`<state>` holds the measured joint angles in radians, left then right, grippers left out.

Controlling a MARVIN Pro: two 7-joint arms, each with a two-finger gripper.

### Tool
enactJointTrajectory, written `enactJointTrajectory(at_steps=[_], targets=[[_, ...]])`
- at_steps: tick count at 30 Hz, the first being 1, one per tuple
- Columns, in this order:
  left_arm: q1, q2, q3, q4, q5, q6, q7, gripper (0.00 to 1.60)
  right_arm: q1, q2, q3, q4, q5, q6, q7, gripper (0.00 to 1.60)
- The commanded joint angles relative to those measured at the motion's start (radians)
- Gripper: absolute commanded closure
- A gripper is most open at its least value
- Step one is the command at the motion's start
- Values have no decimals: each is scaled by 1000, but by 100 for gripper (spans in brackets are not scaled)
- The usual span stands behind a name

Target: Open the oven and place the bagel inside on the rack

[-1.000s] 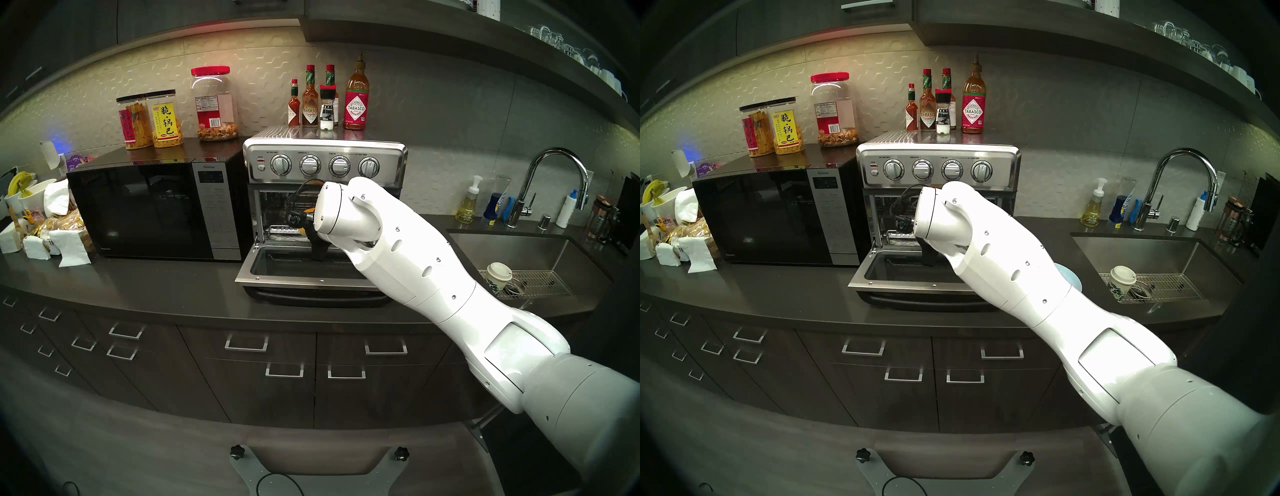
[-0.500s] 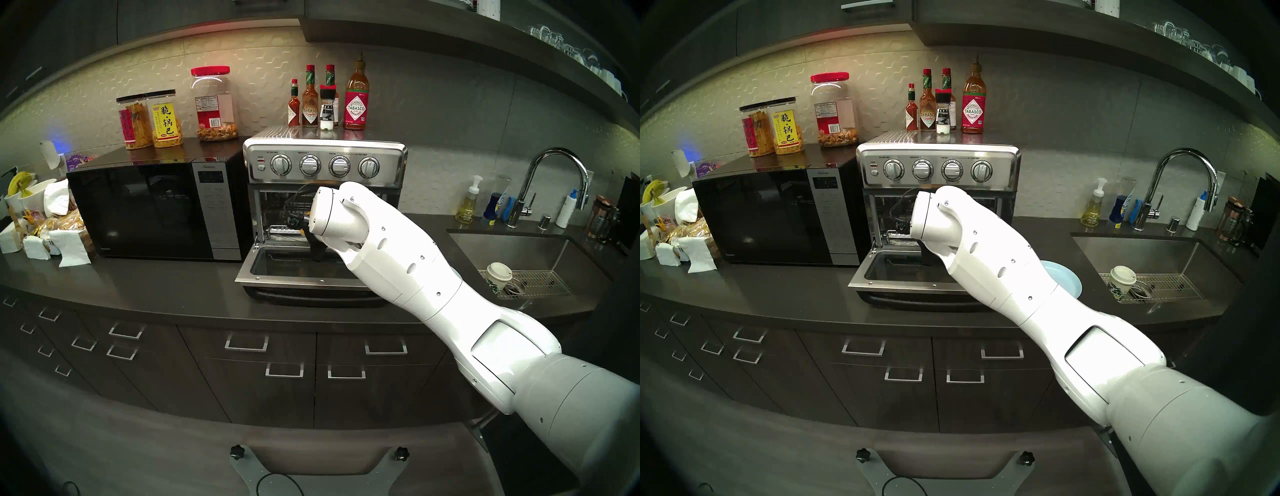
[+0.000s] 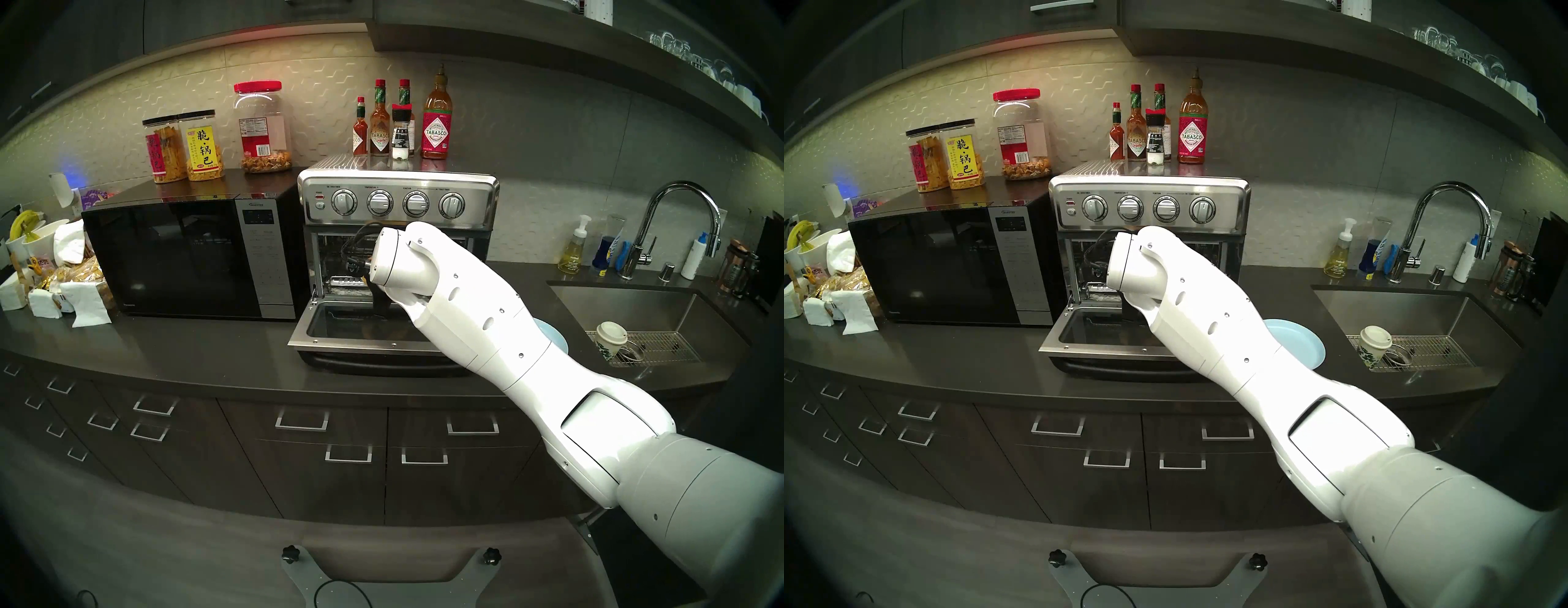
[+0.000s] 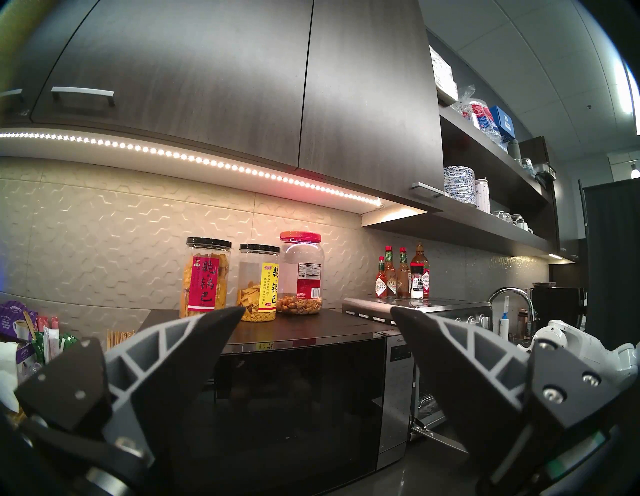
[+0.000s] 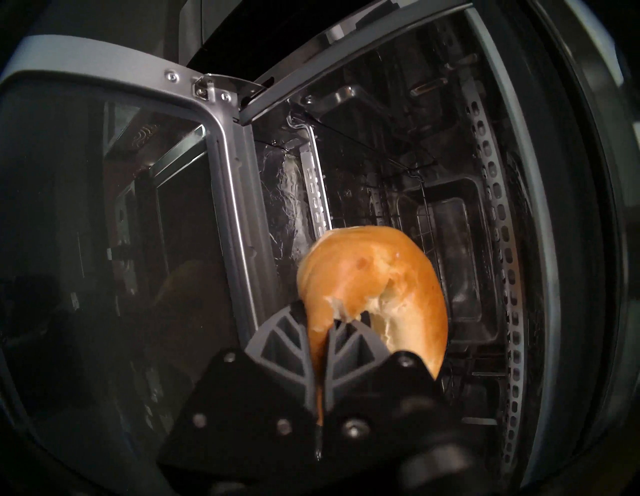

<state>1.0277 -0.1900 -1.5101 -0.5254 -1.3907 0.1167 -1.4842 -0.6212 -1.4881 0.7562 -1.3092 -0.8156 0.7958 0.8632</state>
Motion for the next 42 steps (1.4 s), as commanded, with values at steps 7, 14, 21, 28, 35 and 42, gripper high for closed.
enactJointTrajectory(at_steps=[7,14,21,28,35,42], targets=[[-14,9,-4,-1,0,2,1,0,43,-68,21,54,-10,-8,-52,160],[-17,9,-4,0,2,2,1,0,42,-90,28,87,-13,-16,-74,160],[-19,8,-3,1,5,3,1,0,43,-92,43,98,-18,-19,-85,160],[-20,8,-4,1,6,3,1,0,45,-77,52,62,-24,-9,-70,160],[-23,7,-3,2,9,4,1,0,45,-80,58,61,-34,-9,-70,160],[-28,6,-2,4,13,4,1,0,44,-103,59,104,-44,-15,-95,160]])
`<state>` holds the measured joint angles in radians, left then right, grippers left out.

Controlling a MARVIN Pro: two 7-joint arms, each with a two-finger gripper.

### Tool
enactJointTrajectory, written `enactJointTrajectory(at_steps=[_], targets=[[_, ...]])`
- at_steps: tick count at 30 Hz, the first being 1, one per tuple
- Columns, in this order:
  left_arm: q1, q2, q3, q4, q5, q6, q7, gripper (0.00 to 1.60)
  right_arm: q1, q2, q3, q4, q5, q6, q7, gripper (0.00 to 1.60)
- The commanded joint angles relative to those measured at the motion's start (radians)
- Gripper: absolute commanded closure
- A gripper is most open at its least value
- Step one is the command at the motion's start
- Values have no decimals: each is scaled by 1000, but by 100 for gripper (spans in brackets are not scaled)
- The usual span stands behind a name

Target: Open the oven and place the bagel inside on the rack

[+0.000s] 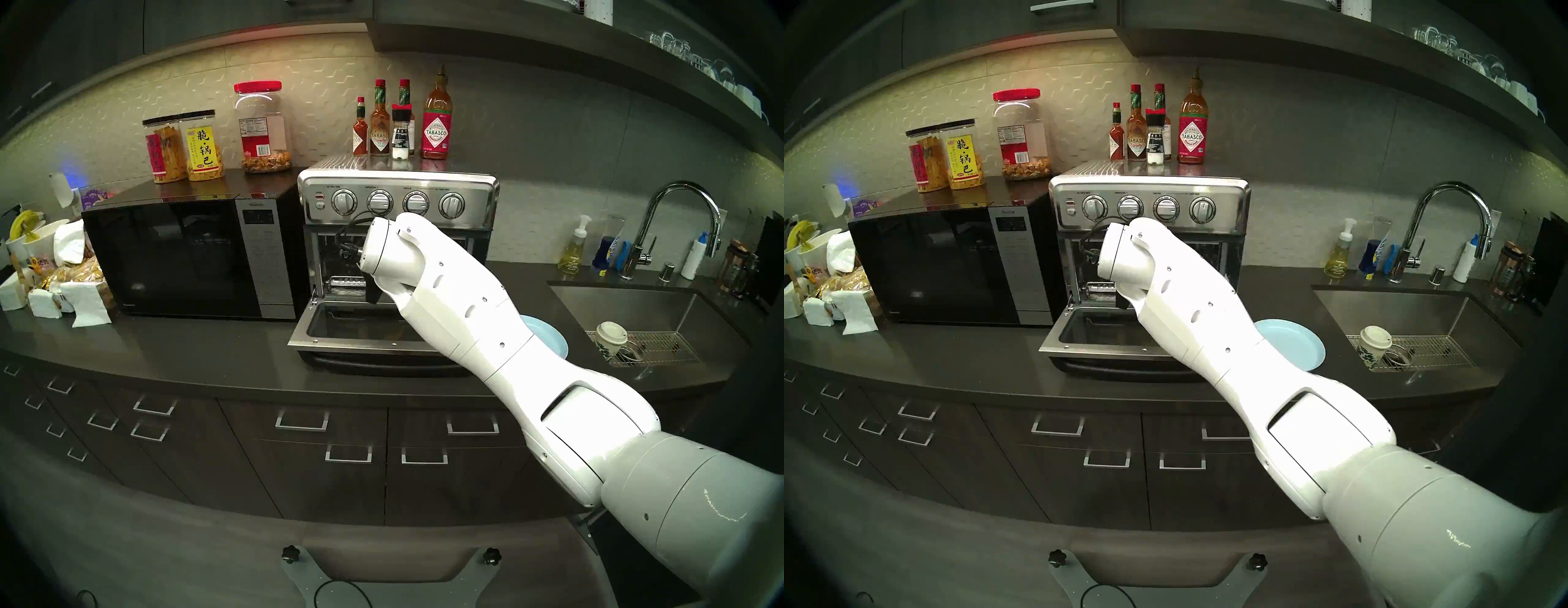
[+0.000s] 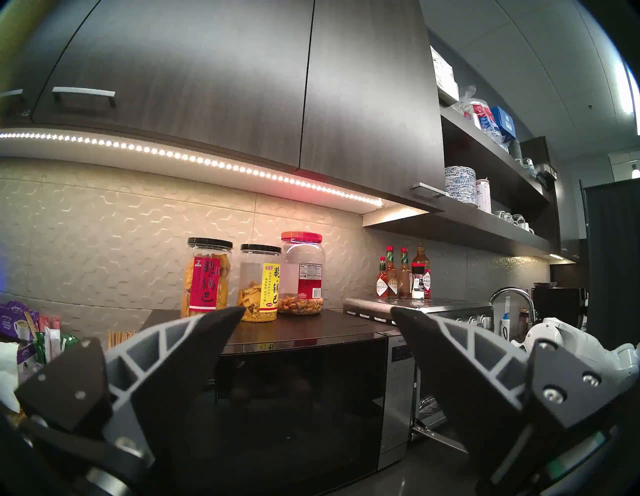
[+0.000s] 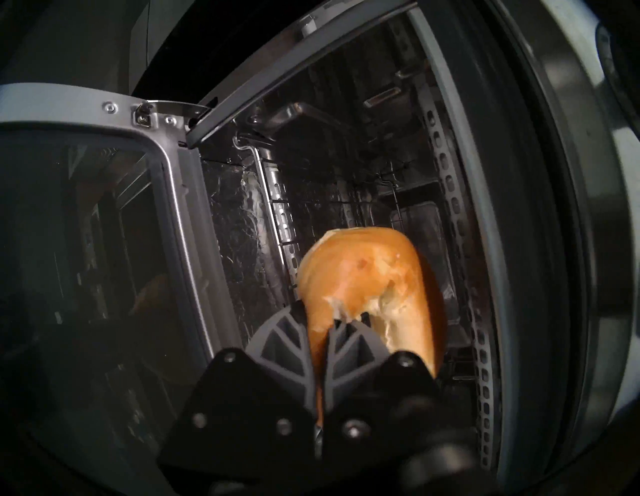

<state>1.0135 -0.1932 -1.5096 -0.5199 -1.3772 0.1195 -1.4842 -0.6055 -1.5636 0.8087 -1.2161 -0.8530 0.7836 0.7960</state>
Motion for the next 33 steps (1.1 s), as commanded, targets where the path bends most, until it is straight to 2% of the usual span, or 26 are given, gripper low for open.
enactJointTrajectory(at_steps=[1,33], targets=[[-14,9,-3,-1,-1,1,1,0,28,-27,7,11,-6,-3,-28,160],[-23,6,-3,2,9,4,1,0,46,-83,56,116,-21,-20,-86,160]])
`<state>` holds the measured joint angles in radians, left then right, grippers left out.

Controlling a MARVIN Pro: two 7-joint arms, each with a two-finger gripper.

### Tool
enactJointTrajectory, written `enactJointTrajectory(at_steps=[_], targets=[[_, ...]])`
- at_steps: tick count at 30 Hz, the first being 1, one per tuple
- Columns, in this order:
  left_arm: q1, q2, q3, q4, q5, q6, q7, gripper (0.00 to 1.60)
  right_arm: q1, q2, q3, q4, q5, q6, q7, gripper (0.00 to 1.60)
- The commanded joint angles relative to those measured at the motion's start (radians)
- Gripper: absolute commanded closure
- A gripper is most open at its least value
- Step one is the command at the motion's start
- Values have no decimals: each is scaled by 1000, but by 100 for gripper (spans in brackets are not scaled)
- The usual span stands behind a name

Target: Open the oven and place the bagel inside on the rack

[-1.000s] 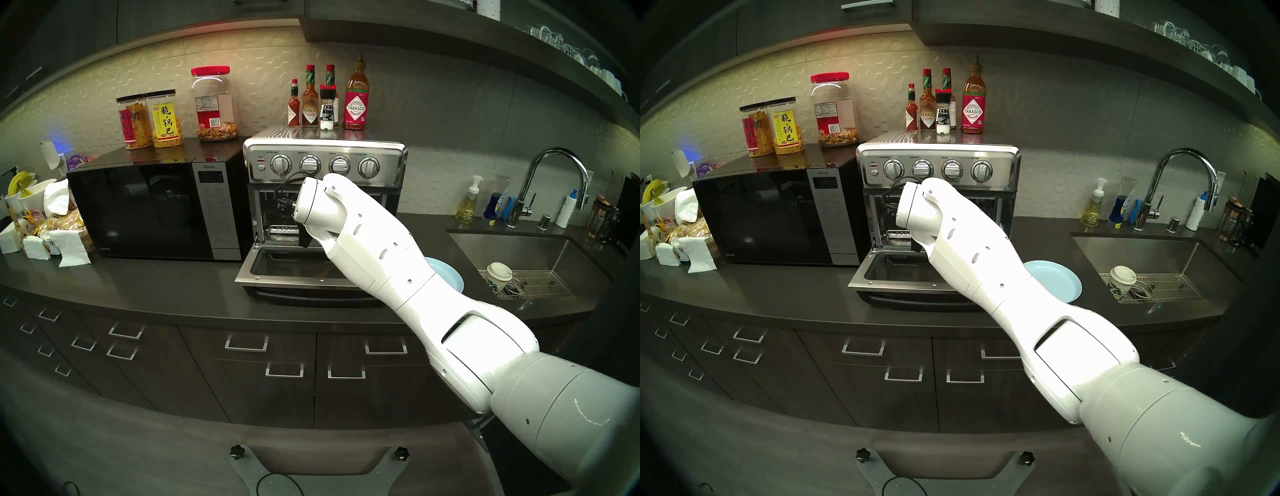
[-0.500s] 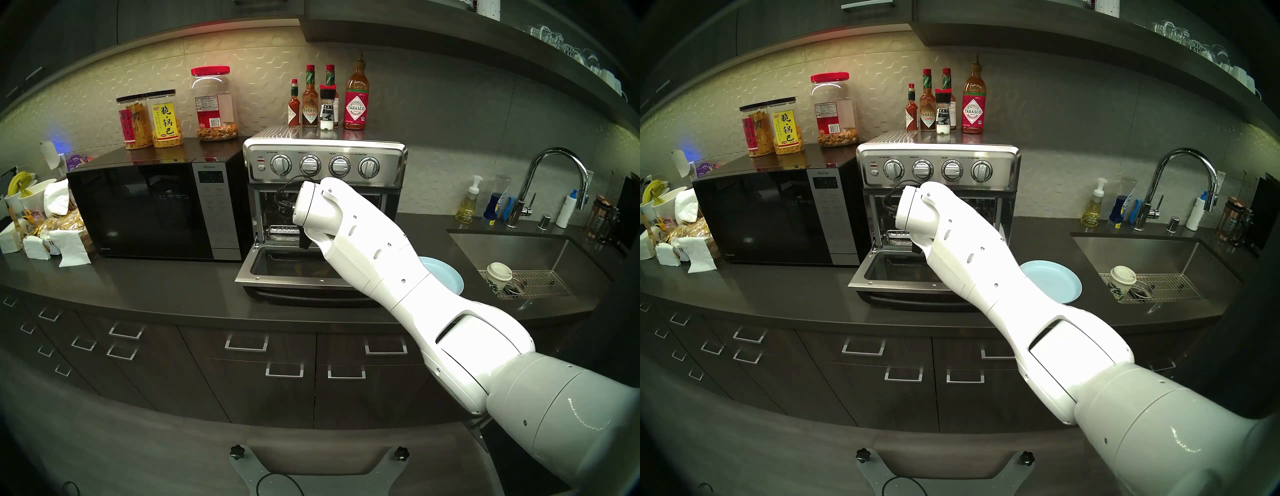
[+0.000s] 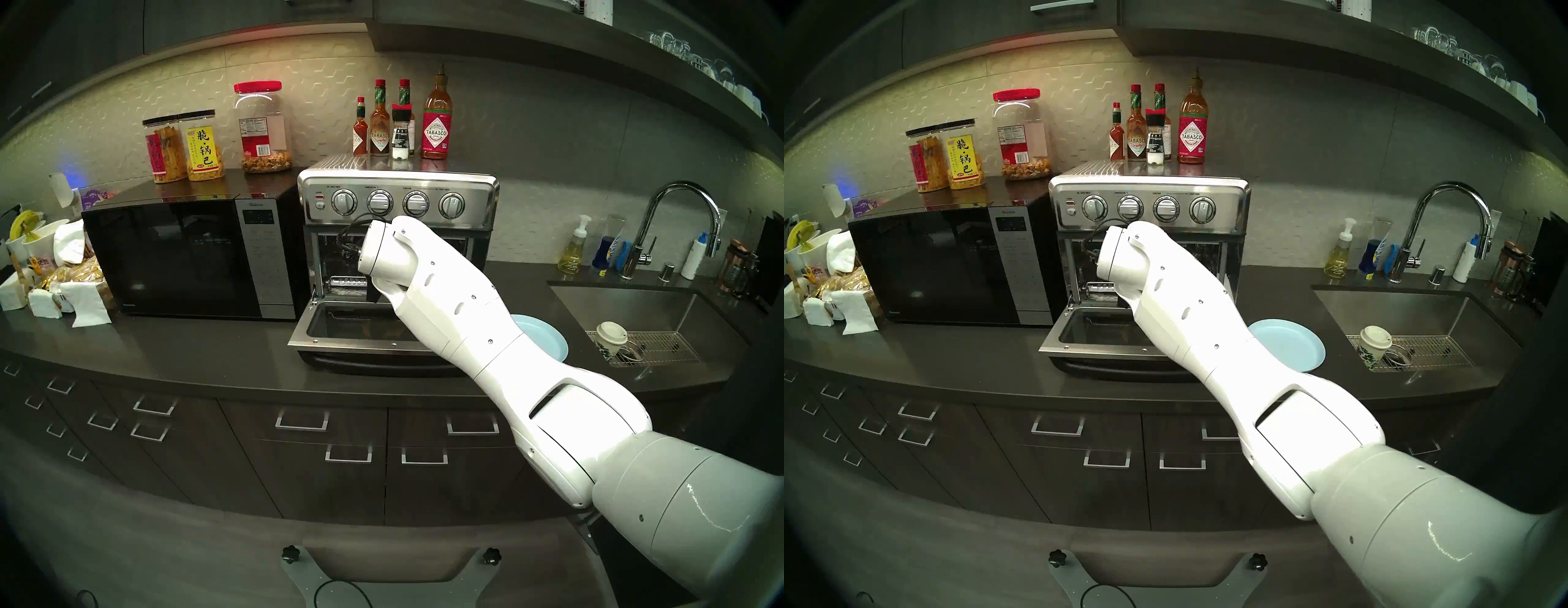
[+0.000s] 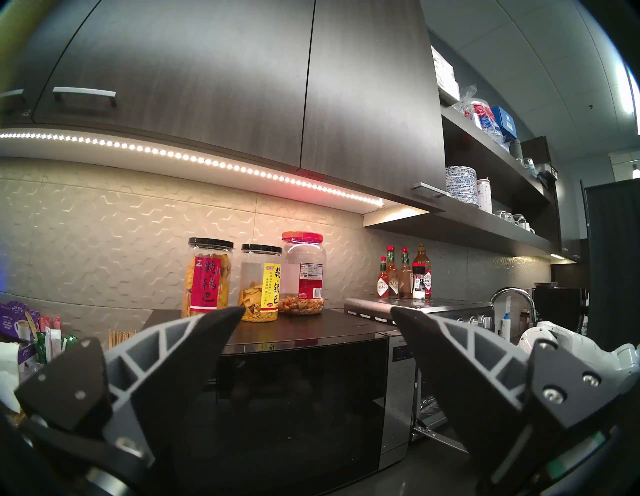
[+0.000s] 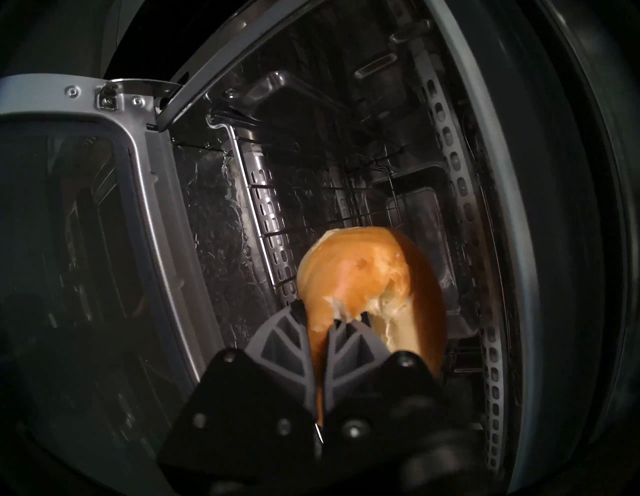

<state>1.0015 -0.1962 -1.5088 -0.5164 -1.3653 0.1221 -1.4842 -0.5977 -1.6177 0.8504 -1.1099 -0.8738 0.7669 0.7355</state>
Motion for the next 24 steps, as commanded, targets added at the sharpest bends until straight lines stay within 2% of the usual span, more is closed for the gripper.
enactJointTrajectory(at_steps=[1,17,18,20,21,22,24], targets=[[-11,9,-4,-2,-3,1,1,0,39,-32,17,15,0,-5,-28,160],[-14,8,-4,-1,1,2,1,0,45,-61,41,59,-16,0,-65,160],[-14,8,-4,-1,1,2,1,0,45,-63,43,61,-17,0,-67,132],[-15,8,-4,-1,1,2,1,0,45,-65,45,62,-19,2,-67,105],[-15,8,-5,0,1,2,1,0,45,-67,46,64,-20,2,-69,99],[-15,8,-5,0,1,2,1,0,46,-68,46,65,-20,2,-69,86],[-15,8,-5,0,2,2,1,0,46,-69,47,66,-21,3,-70,82]])
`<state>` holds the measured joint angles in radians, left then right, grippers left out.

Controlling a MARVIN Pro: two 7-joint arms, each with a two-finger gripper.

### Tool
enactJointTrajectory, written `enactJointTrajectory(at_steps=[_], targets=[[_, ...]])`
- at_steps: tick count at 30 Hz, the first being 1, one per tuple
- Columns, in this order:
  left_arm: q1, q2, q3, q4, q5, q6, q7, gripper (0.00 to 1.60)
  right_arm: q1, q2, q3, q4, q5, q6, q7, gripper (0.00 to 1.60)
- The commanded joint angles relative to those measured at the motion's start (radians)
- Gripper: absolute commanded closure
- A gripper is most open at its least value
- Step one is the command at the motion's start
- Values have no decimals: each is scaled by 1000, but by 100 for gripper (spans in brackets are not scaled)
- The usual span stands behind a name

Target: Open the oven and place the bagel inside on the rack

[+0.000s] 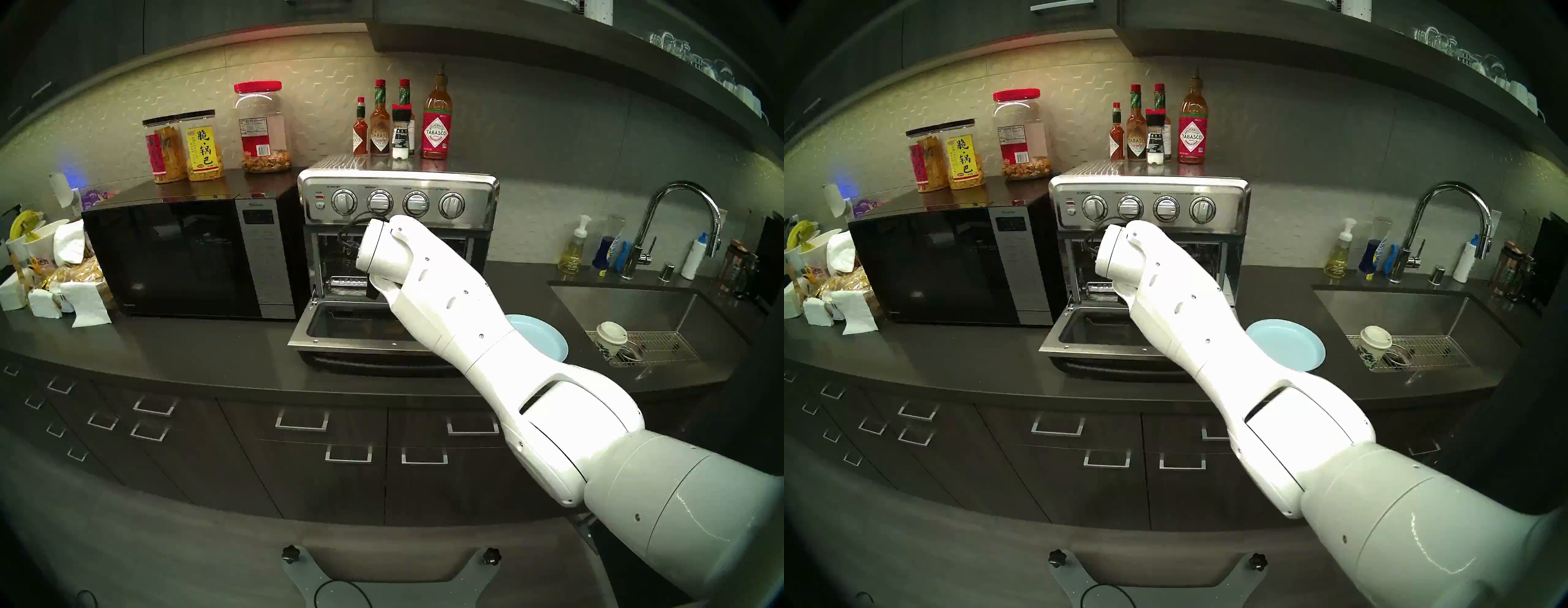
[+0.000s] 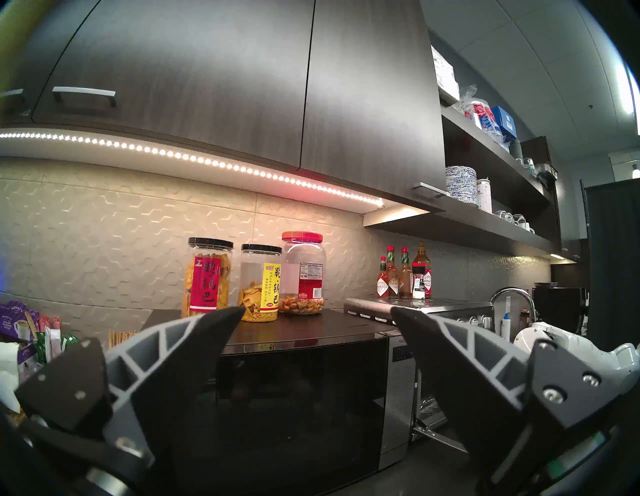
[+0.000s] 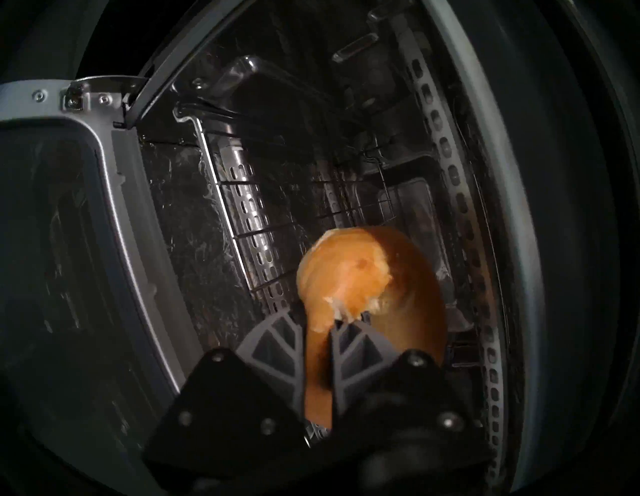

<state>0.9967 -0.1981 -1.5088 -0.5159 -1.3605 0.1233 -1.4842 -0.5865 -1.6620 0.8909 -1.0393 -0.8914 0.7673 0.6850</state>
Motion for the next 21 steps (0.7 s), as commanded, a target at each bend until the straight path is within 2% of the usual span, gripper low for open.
enactJointTrajectory(at_steps=[1,2,12,21], targets=[[-10,10,-5,-1,-3,1,1,0,35,-26,7,-5,-4,3,-20,60],[-10,10,-5,-1,-3,1,1,0,34,-25,7,-8,-6,5,-17,0],[-11,9,-5,-1,-1,1,1,0,26,-16,3,-40,-13,15,5,0],[-14,9,-5,1,1,2,1,0,-27,44,-6,-163,-23,23,64,0]])
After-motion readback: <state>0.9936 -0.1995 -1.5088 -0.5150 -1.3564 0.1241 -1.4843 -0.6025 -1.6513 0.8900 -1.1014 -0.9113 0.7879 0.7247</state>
